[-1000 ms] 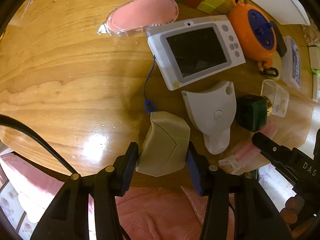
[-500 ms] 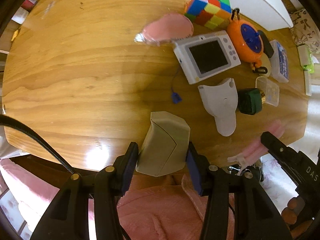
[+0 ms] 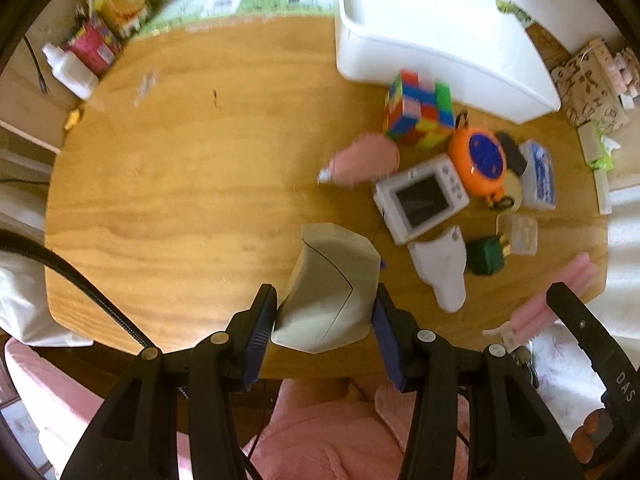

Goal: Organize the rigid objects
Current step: 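Carry beige pad into white bin and open left tool while right carries roller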

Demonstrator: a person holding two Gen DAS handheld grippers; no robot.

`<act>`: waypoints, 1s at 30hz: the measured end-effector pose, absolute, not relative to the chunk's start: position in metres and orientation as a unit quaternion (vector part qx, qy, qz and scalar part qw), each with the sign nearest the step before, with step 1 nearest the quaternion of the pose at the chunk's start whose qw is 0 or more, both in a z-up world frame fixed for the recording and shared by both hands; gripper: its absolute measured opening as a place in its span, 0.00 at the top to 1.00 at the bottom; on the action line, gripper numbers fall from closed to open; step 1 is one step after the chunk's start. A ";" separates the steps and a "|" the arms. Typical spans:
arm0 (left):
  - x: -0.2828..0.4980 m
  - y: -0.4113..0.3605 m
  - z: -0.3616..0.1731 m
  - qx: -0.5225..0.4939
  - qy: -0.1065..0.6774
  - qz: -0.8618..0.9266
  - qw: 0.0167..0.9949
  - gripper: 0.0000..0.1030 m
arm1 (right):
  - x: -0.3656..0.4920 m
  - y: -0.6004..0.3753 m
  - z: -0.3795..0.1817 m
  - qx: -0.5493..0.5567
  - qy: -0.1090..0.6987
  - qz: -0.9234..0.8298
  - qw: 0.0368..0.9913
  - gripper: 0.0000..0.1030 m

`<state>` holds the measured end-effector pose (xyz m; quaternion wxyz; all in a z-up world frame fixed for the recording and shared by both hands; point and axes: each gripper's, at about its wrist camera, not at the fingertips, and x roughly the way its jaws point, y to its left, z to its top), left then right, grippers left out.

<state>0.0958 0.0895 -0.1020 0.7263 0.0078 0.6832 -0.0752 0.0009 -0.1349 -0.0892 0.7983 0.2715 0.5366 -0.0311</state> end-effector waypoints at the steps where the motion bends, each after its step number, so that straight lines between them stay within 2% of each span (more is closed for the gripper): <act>1: 0.096 0.090 -0.097 0.008 0.677 -0.075 0.732 0.50 | 0.002 -0.134 -0.084 0.263 0.530 -0.029 0.806 0.75; 19: 0.150 0.065 -0.034 -0.012 0.565 -0.082 0.821 0.50 | 0.059 -0.139 -0.002 0.152 0.385 0.021 0.910 0.75; 30: 0.183 0.033 -0.013 0.001 0.479 -0.104 0.872 0.50 | 0.094 -0.155 0.002 0.078 0.311 0.015 0.947 0.75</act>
